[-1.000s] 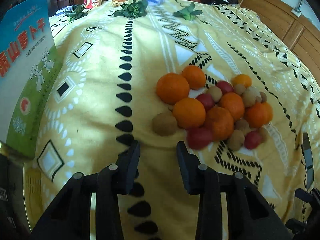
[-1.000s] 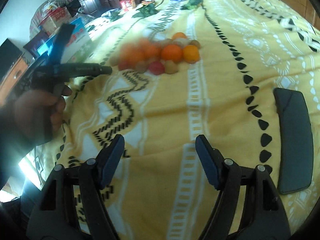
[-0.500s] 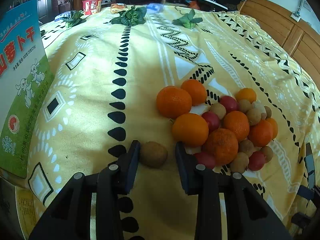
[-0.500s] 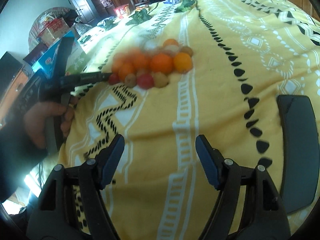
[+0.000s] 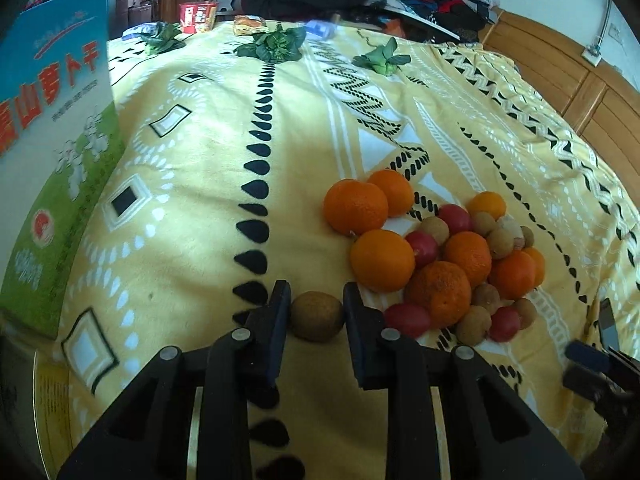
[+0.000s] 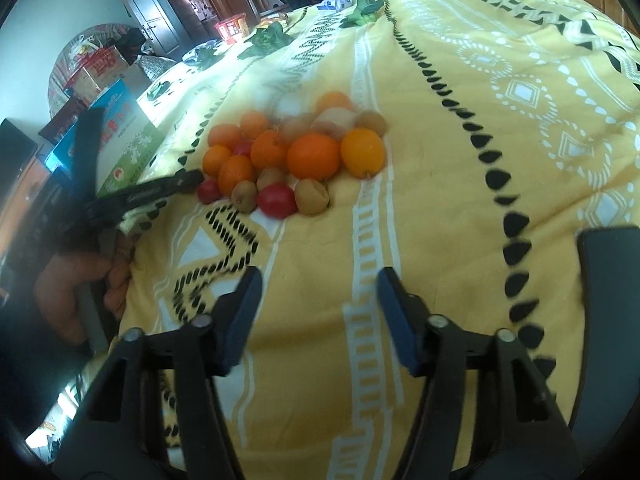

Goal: Organize fruits
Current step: 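Grasp a brown kiwi with the right gripper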

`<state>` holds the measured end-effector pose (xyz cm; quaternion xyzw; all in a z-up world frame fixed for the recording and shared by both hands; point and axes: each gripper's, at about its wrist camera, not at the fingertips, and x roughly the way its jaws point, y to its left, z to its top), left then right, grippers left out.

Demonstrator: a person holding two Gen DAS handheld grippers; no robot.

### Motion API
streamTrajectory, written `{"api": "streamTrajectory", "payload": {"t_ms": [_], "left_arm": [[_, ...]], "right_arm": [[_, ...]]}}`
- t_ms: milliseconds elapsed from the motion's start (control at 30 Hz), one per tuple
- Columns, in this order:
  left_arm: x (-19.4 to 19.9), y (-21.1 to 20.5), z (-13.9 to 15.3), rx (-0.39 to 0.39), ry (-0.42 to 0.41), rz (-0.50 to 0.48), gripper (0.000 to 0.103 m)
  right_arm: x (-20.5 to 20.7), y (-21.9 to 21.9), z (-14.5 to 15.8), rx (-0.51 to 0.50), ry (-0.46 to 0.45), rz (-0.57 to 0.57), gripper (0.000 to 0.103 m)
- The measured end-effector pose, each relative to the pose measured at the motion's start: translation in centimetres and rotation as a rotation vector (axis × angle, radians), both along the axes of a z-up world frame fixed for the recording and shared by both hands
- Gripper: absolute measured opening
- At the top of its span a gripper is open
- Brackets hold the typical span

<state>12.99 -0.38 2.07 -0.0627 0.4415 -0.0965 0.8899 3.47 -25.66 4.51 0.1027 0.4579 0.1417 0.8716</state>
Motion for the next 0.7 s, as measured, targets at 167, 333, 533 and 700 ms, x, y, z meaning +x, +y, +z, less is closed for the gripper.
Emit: {"api": "streamTrajectory", "payload": {"t_ms": [167, 333, 533, 700], "left_arm": [[-2.2, 0.3, 0.1, -0.024, 0.007, 0.003, 0.027], [-2.4, 0.4, -0.3, -0.027, 0.018, 0.006, 0.027], [-2.4, 0.3, -0.5, -0.022, 0.016, 0.004, 0.027], [-2.5, 0.4, -0.4, -0.026, 0.02, 0.007, 0.027]], "right_arm": [[2.9, 0.6, -0.4, -0.003, -0.006, 0.0, 0.052], [4.9, 1.9, -1.6, -0.049, 0.009, 0.035, 0.051], [5.8, 1.7, -2.1, -0.002, 0.002, 0.068, 0.05], [5.4, 1.8, -2.2, 0.016, 0.002, 0.097, 0.025]]}}
